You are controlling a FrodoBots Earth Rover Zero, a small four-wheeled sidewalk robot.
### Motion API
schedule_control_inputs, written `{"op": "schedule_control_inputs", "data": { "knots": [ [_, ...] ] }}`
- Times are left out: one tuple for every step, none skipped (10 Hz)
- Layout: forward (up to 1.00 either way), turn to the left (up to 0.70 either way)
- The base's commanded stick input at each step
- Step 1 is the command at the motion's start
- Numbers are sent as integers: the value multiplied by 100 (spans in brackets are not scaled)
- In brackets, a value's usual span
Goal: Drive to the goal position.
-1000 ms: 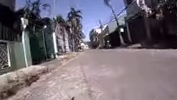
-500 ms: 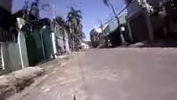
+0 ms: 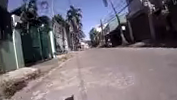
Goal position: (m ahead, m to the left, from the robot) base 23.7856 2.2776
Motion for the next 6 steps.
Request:
{"op": "schedule_control_inputs", "data": {
  "knots": [
    [70,-3],
    [70,-3],
    [70,-3],
    [70,-3],
    [70,-3],
    [70,-3]
  ]
}}
